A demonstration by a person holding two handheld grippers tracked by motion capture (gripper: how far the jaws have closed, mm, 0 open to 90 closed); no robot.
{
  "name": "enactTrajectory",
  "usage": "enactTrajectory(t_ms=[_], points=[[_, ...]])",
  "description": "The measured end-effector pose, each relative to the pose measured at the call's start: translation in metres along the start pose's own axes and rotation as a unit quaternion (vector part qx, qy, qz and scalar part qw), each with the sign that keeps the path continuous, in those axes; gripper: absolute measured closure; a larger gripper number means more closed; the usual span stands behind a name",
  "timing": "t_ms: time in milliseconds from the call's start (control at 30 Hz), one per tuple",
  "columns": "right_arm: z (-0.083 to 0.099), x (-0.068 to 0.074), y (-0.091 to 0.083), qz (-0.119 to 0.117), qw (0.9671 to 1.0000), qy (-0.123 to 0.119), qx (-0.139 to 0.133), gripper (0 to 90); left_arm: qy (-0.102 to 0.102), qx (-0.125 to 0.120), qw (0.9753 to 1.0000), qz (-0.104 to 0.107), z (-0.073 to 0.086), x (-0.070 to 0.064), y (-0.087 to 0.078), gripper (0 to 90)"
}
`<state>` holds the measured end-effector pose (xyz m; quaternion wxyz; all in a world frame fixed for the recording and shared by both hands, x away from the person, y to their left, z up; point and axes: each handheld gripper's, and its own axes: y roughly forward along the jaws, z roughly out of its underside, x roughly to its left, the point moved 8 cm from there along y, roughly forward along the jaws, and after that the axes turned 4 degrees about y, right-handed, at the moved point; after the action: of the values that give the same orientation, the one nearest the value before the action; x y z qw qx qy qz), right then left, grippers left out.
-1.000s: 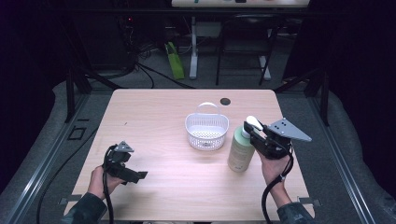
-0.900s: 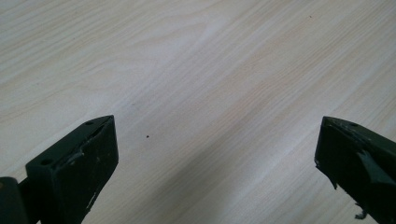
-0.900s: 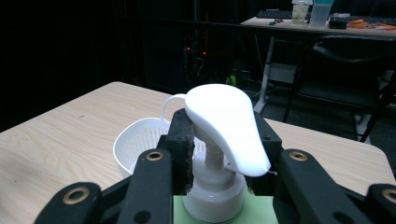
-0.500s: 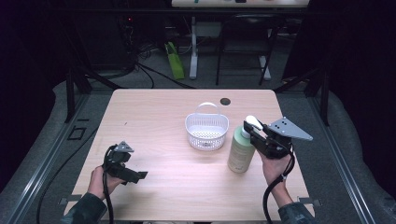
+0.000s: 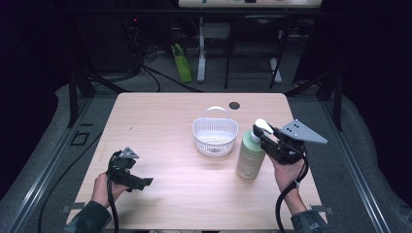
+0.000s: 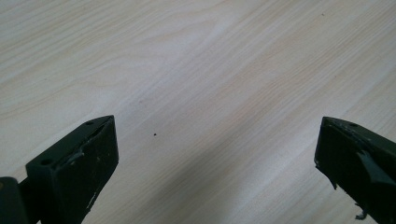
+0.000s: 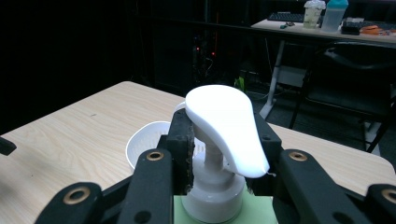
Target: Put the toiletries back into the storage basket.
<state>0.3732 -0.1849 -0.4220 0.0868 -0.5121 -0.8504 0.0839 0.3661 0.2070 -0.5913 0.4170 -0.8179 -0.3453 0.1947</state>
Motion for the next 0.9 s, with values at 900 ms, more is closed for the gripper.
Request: enactTrajectory(t_ms=[900], points=[[-0.018,0.004,0.001,-0.01,0.9999,-0.005,-0.004,67.7,-0.007,0.032,0.9993,-0.021,0.009,0.005,0.003,5.4]])
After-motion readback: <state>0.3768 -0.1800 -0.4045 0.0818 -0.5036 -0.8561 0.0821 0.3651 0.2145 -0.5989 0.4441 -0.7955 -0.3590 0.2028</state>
